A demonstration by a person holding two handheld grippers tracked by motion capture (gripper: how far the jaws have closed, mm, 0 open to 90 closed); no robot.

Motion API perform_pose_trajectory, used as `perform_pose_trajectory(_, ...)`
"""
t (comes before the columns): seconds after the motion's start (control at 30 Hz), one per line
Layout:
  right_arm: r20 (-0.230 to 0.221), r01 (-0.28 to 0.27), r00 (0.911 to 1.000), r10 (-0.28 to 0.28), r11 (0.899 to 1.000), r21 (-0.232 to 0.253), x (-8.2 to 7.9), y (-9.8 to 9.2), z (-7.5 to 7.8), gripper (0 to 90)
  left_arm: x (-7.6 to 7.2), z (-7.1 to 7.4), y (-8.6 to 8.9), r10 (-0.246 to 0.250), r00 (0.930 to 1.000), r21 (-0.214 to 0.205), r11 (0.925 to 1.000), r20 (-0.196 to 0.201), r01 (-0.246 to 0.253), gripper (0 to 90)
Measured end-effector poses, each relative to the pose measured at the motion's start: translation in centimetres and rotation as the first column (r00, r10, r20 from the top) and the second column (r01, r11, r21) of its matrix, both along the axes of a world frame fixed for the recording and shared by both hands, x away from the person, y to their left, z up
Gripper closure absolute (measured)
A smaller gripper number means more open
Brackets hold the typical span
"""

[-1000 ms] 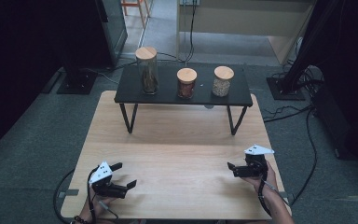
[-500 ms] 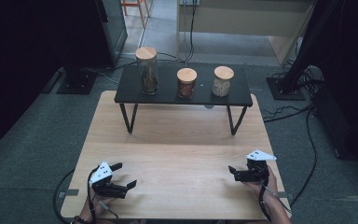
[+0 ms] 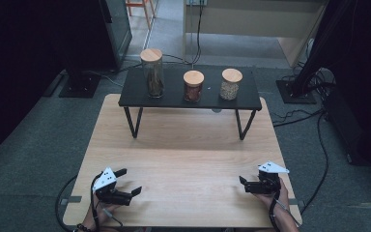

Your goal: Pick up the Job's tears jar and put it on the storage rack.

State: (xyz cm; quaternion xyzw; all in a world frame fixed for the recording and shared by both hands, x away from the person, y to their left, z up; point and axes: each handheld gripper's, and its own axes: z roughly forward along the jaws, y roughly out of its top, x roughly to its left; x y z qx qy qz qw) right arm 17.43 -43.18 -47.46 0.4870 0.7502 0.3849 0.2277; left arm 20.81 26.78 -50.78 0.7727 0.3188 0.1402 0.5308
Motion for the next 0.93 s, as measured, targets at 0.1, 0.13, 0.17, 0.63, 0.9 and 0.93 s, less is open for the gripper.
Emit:
perform_pose_trajectory(0.1,0.000,0.006,1.0000,-0.006,1.000,0.003,-0.2,0.0,-0.3,5.3,0.0,0.0,0.0,0.001,1.0000,-0.001,1.0000,0.000,-0.001,0.4)
perform_pose_trajectory(0.13,-0.001,0.009,1.0000,-0.009,1.000,0.004,-0.3,0.0,-0.4,5.3,0.0,0.0,0.0,0.001,1.0000,-0.001,1.0000,0.000,-0.001,0.5)
perform_pose_trajectory(0.17,0.000,0.009,1.0000,-0.009,1.000,0.002,-0.4,0.0,-0.5,5.3,0.0,0.0,0.0,0.001,1.0000,0.000,1.0000,0.000,-0.001,0.5)
perform_pose_trajectory(0.63,0.021,0.022,0.9995,-0.022,1.000,0.021,-1.4,-0.2,-1.5,5.3,0.0,0.0,0.0,0.003,1.0000,-0.002,1.0000,-0.001,-0.003,0.5)
perform_pose_trajectory(0.9,0.032,0.018,0.9993,-0.018,0.999,0.029,-1.7,-0.3,-1.8,5.3,0.0,0.0,0.1,0.003,1.0000,-0.005,1.0000,-0.002,-0.003,0.5)
perform_pose_trajectory(0.93,0.029,0.018,0.9994,-0.019,1.000,0.026,-1.7,-0.3,-1.8,5.3,0.0,-0.1,0.1,0.004,1.0000,-0.006,1.0000,-0.003,-0.004,0.5)
